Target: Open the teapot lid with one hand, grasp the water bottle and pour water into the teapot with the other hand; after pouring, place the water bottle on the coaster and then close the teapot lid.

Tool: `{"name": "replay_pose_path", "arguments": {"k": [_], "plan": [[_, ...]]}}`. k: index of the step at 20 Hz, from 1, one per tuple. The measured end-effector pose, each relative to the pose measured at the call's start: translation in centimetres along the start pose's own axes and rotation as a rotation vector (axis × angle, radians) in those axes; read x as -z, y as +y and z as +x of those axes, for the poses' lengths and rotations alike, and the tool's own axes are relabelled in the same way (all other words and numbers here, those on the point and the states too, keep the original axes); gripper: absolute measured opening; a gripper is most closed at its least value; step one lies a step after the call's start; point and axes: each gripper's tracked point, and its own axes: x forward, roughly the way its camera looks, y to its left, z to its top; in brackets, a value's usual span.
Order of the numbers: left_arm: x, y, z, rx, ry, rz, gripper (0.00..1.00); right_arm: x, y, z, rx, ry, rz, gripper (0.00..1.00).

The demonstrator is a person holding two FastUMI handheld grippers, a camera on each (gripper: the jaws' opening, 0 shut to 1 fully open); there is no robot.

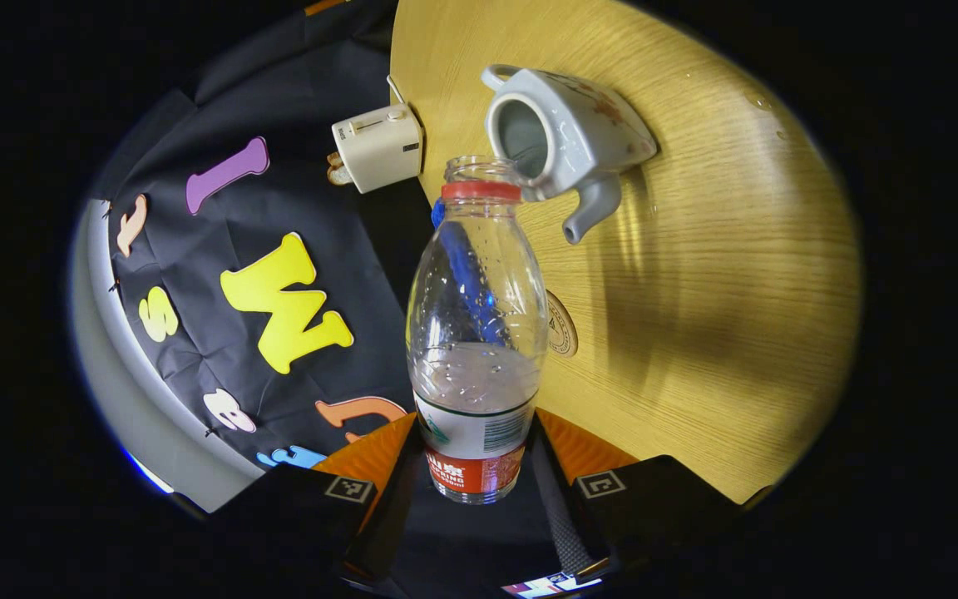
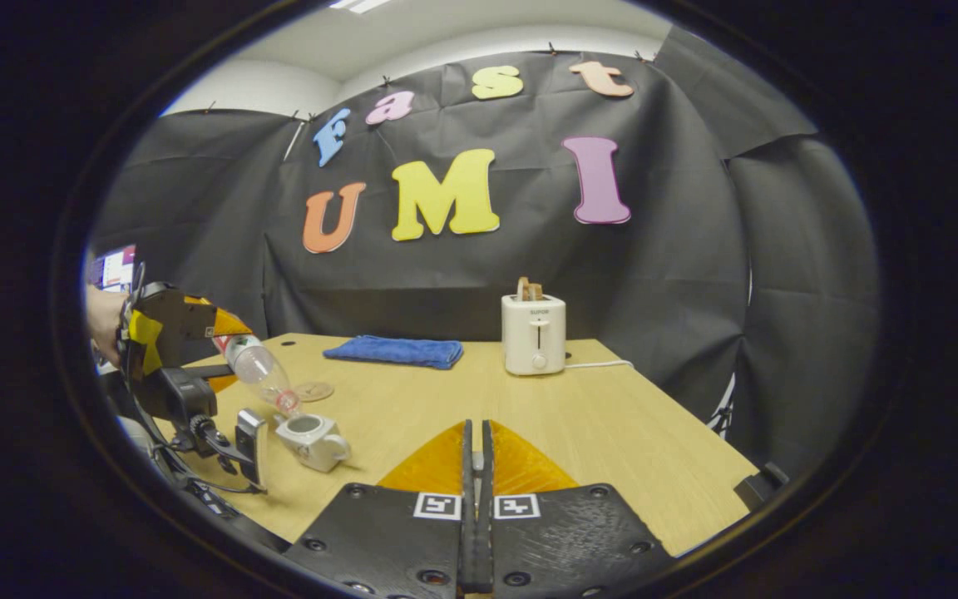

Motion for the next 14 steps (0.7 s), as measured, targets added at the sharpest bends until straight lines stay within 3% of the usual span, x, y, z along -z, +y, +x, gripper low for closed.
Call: {"name": "replay_pose_path", "arguments": {"k": [14], "plan": [[0.0,1.5,0.1,-0.028,0.018,0.092,0.74,-0.1,-1.1,-0.4,0.013,-0.010,0.020,0.00]]}}
